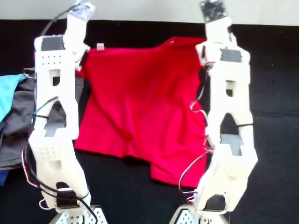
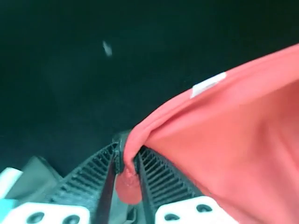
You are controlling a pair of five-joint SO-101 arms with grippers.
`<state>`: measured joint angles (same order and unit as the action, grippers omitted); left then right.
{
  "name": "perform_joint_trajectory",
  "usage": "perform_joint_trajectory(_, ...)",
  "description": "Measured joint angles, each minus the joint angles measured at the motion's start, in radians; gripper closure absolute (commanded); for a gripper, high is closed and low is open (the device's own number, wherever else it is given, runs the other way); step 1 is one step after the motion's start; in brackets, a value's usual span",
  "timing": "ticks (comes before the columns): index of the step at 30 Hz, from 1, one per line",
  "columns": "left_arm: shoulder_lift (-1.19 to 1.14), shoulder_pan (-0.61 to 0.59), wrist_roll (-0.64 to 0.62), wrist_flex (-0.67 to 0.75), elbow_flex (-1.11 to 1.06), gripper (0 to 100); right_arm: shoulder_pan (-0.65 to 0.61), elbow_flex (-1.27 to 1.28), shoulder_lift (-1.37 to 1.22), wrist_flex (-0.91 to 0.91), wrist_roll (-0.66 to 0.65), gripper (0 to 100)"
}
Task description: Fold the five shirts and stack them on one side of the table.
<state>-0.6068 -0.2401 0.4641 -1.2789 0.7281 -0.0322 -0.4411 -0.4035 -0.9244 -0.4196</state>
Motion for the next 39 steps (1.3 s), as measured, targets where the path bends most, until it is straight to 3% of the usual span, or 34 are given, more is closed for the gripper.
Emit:
perform_joint_trajectory(7,-0.025,-0.008,0.002,-0.196,0.014,99,-0.041,-0.043,-0.005,-0.295,0.000,99.3)
perform_joint_trajectory(13,0.008,-0.008,0.107,-0.457,0.107,99,-0.038,-0.166,0.063,-0.600,0.000,99.3)
perform_joint_trajectory(19,0.140,-0.017,0.123,-0.485,0.029,99,-0.038,-0.183,0.209,-0.792,0.000,99.3)
perform_joint_trajectory(27,0.187,-0.012,0.123,-0.437,-0.014,99,0.000,-0.186,0.238,-0.720,0.000,99.3)
perform_joint_trajectory(39,0.195,0.137,-0.005,-0.281,-0.028,99,0.258,-0.186,0.236,-0.516,0.000,99.3)
